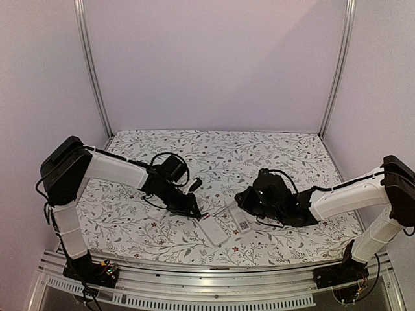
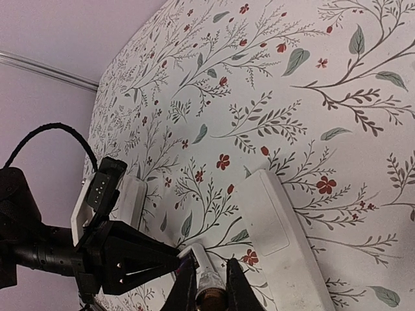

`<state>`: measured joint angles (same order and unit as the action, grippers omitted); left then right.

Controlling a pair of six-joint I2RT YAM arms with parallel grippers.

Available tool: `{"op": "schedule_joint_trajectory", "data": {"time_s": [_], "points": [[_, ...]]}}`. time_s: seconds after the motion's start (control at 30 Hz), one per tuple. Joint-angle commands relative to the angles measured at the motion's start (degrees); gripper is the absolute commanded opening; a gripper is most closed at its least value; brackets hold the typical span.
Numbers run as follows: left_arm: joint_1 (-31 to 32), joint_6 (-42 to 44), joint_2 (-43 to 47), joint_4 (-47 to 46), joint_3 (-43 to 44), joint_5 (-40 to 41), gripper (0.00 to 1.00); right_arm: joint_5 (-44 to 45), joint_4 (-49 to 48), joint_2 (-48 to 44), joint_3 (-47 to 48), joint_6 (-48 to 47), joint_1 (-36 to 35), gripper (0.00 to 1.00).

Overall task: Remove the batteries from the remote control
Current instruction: Remove the battery from the remote control without the battery cover.

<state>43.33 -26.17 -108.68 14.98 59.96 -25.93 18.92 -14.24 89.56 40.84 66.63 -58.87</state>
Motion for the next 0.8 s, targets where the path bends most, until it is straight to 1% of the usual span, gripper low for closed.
{"op": "schedule_joint_trajectory", "data": {"time_s": [0.0, 0.3, 0.77], "points": [[0.14, 0.33, -1.81, 0.93, 0.15, 1.41, 0.16, -0.22, -1.84, 0.50, 1.12, -1.39, -0.44, 0.00], [0.09, 0.32, -1.86, 0.93, 0.15, 1.38, 0.16, 0.17, -2.90, -1.29, 0.54, -2.54, -0.62, 0.00], [0.09, 0.31, -1.89, 0.95, 0.15, 1.28, 0.15, -1.13, -2.44, 1.35, 1.11, -1.99, -0.81, 0.00]]}}
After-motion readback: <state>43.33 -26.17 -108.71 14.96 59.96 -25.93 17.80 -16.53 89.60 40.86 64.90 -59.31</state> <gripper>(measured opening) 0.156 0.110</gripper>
